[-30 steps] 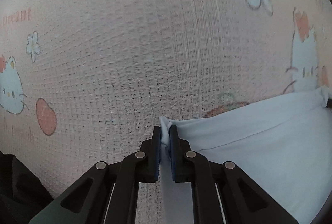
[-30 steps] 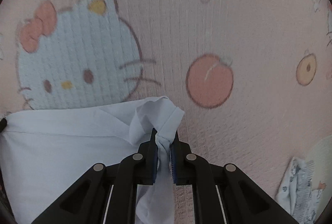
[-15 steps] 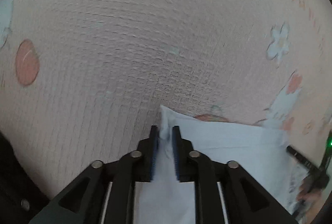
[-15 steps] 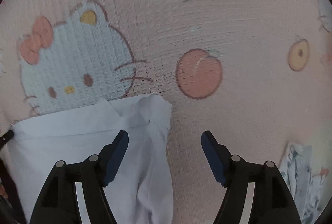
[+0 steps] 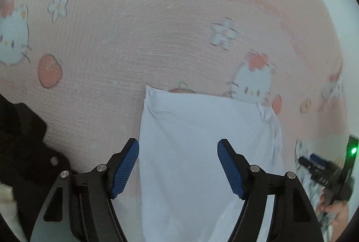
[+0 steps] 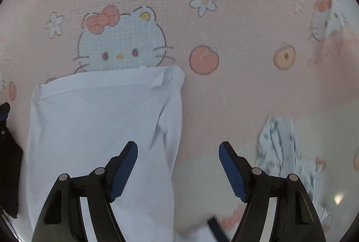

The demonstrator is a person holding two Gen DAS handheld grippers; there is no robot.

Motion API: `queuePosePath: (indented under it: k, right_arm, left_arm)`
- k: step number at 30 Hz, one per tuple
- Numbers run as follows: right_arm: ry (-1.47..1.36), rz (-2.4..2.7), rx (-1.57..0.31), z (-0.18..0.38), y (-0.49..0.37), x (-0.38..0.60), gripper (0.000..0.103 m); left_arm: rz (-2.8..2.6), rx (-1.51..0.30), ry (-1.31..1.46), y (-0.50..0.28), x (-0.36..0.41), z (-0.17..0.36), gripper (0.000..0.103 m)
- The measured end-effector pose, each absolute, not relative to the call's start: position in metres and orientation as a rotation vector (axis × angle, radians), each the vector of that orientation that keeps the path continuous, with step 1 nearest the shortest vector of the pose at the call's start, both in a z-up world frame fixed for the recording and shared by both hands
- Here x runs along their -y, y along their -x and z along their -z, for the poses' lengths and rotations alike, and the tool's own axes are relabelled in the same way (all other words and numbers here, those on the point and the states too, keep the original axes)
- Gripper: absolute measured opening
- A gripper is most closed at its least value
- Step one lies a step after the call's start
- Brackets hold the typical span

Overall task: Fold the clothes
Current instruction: 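Move both open grippers to the navy-trimmed hem of the spread shirt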

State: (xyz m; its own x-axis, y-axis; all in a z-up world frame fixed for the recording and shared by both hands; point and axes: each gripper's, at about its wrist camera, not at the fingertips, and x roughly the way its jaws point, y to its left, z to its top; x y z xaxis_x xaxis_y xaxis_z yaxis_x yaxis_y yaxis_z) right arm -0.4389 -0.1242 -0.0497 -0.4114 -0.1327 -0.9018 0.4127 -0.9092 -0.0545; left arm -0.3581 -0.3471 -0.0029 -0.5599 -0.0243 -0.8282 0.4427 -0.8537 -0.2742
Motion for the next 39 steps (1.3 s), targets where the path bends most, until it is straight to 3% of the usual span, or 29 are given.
queuePosePath:
  k: [6, 19, 26, 34, 37, 39]
  right_arm:
    - [-1.458, 2.363, -0.313, 0.043, 0.4, 0.109, 0.074]
    - [-1.427, 2.433, 0.0, 0.032, 0.283, 0.049, 0.075]
    - [-1.379, 2.459, -0.092, 0.045, 0.227, 0.038, 0.075]
    - [-1.394, 2.388, 0.103, 0.066, 0.212, 0.028, 0.075]
    - [-1.443, 2.366, 0.079, 0.079, 0.205, 0.031, 0.075]
    - [-1.442, 2.351, -0.036, 0.083, 0.196, 0.039, 0.075]
  left_arm:
    - [2.526, -0.564, -1.325, 0.303, 0.312, -0.014, 0.071]
    - [2.521, -0.718, -1.378, 0.229, 0.273, -0.024, 0.071]
    - [2.577, -0.669, -1.376, 0.199, 0.23, -0.028, 0.071]
    - [2.537, -0.641, -1.418, 0.179, 0.188, -0.006, 0.071]
    - [2.487, -0.611, -1.465, 0.174, 0.177, 0.012, 0.071]
    - [2.463, -0.609, -1.512, 0.17, 0.17, 0.024, 0.071]
